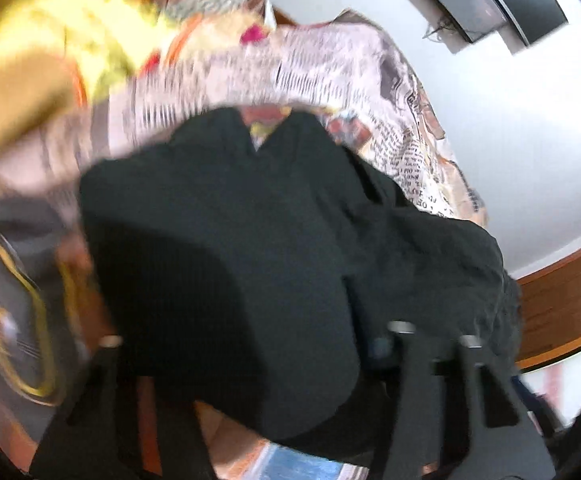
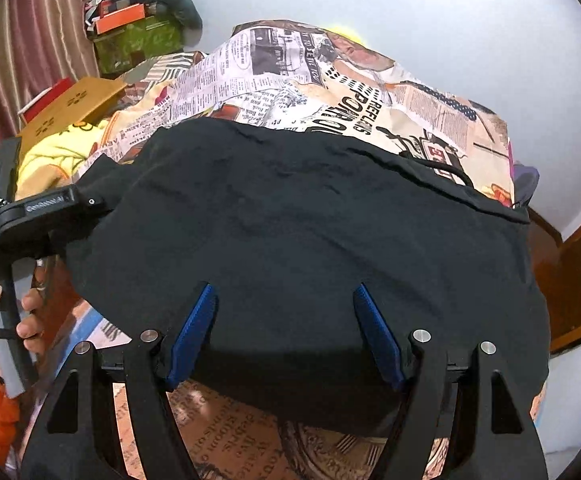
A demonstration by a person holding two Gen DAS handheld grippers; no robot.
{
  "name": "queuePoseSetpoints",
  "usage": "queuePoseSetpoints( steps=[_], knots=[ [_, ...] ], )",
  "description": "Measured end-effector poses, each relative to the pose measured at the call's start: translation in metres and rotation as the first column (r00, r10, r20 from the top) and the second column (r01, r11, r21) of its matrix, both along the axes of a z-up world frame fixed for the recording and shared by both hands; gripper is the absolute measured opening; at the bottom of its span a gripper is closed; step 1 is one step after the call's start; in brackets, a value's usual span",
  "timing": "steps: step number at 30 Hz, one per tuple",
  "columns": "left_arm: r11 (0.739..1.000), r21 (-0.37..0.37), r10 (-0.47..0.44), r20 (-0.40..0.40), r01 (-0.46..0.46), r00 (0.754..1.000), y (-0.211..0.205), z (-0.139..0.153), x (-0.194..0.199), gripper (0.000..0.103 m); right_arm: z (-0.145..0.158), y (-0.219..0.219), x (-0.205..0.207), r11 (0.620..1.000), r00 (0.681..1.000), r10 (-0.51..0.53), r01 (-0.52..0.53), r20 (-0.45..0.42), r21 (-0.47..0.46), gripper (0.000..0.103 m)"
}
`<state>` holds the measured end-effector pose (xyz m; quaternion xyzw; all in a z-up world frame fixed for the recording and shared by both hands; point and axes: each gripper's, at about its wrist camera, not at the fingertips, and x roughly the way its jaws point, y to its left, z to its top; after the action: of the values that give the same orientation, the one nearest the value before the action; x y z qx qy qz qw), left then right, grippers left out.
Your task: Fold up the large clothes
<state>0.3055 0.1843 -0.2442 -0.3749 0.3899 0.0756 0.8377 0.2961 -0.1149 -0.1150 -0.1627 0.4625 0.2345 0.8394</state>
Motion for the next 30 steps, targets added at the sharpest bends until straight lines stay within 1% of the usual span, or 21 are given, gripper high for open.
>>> queuePoseSetpoints(
  steps=[2, 5, 7, 11, 13, 16, 18, 19, 21, 23, 26, 28, 30],
  knots=[
    [0.997, 0.075, -0.007, 0.003, 0.007, 1.000, -0.005, 0.019, -0.002, 0.036, 0.004, -0.001, -0.001, 1.000, 1.000, -0.004, 0.004, -0.016, 0.021, 0.069],
    [0.988, 0.152, 0.001, 0.028, -0.005, 1.000, -0.008, 0.047, -0.012, 0.031, 0.010, -0.002, -0.004, 0.998, 0.999, -0.002, 0.004, -0.035, 0.060, 0.069],
    [0.976, 0.219, 0.008, 0.063, -0.021, 0.998, -0.009, 0.072, -0.021, 0.028, 0.012, 0.000, -0.007, 0.996, 0.999, 0.001, 0.003, -0.046, 0.084, 0.069],
    [0.938, 0.343, 0.005, 0.148, -0.056, 0.989, -0.009, 0.125, -0.040, 0.026, 0.007, 0.014, -0.010, 0.991, 0.994, 0.030, -0.016, -0.104, 0.133, 0.069],
    [0.908, 0.413, -0.015, 0.190, -0.066, 0.982, -0.015, 0.149, -0.041, 0.025, 0.000, 0.027, -0.015, 0.990, 0.992, 0.056, -0.040, -0.116, 0.138, 0.069],
    [0.867, 0.495, -0.073, 0.220, -0.047, 0.973, -0.032, 0.173, -0.045, 0.025, -0.009, 0.048, -0.023, 0.987, 0.986, 0.116, -0.102, -0.116, 0.127, 0.077],
    [0.856, 0.516, -0.115, 0.224, -0.017, 0.968, -0.047, 0.179, -0.042, 0.025, -0.012, 0.058, -0.028, 0.986, 0.984, 0.141, -0.129, -0.110, 0.108, 0.077],
    [0.855, 0.518, -0.140, 0.224, 0.004, 0.965, -0.056, 0.181, -0.041, 0.025, -0.012, 0.060, -0.029, 0.984, 0.981, 0.156, -0.144, -0.114, 0.105, 0.077],
    [0.852, 0.521, -0.180, 0.223, 0.039, 0.958, -0.073, 0.183, -0.038, 0.025, -0.008, 0.053, -0.028, 0.981, 0.978, 0.161, -0.144, -0.129, 0.128, 0.077],
    [0.844, 0.533, -0.213, 0.223, 0.064, 0.951, -0.091, 0.186, -0.033, 0.025, 0.001, 0.036, -0.025, 0.984, 0.988, 0.108, -0.090, -0.114, 0.154, 0.077],
    [0.834, 0.540, -0.269, 0.219, 0.113, 0.938, -0.118, 0.187, -0.027, 0.025, 0.022, -0.005, -0.023, 0.985, 0.999, 0.006, 0.000, -0.035, 0.174, 0.077],
    [0.822, 0.549, -0.309, 0.206, 0.152, 0.928, -0.140, 0.187, -0.021, 0.025, 0.034, -0.037, -0.021, 0.981, 0.998, -0.066, 0.065, -0.001, 0.181, 0.077],
    [0.811, 0.553, -0.345, 0.186, 0.192, 0.920, -0.160, 0.184, -0.018, 0.025, 0.043, -0.070, -0.018, 0.974, 0.991, -0.132, 0.127, 0.012, 0.186, 0.077]
  ],
)
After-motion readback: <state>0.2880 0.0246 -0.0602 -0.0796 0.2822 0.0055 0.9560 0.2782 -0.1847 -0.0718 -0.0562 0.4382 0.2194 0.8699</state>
